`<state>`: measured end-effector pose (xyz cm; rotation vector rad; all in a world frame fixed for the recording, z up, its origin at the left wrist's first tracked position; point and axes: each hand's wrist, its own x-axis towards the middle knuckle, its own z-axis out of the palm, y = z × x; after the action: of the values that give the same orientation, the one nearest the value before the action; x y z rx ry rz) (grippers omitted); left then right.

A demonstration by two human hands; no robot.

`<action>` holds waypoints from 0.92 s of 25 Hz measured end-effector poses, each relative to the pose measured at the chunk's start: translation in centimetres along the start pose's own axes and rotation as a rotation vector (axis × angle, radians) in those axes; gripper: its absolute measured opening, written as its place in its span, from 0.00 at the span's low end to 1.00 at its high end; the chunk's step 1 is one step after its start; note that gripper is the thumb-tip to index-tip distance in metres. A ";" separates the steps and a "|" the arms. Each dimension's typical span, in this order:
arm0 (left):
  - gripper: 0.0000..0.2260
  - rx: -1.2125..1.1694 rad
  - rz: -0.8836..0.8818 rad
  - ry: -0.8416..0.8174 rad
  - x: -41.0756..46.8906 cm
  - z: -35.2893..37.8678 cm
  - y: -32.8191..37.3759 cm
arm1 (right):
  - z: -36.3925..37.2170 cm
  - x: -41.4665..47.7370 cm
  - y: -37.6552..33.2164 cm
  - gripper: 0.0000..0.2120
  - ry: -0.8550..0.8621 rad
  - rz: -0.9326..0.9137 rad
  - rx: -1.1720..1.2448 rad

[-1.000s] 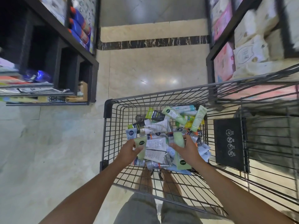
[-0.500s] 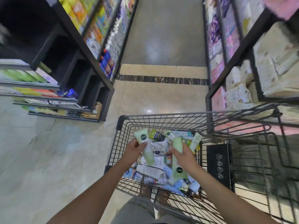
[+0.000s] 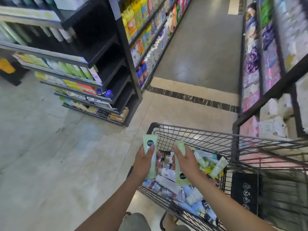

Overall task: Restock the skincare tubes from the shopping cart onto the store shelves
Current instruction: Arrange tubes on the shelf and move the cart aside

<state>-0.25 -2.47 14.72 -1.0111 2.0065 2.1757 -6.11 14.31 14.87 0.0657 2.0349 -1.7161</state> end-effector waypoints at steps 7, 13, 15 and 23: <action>0.09 -0.081 0.088 0.184 -3.7 -10.0 0.7 | 11.5 -1.7 -3.6 0.11 -0.193 -0.097 -0.097; 0.10 -0.151 0.160 0.312 -7.0 -22.9 1.1 | 24.6 -5.5 -6.2 0.16 -0.343 -0.119 -0.137; 0.10 -0.184 0.188 0.347 -8.2 -27.5 0.7 | 29.2 -6.8 -6.4 0.14 -0.369 -0.106 -0.138; 0.11 -0.319 0.203 0.520 -12.4 -40.8 -1.5 | 43.1 -10.6 -8.0 0.05 -0.466 -0.158 -0.333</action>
<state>28.16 -33.82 20.41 -1.6257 2.0581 2.6156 14.53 -25.14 21.77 -0.5631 1.9666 -1.2958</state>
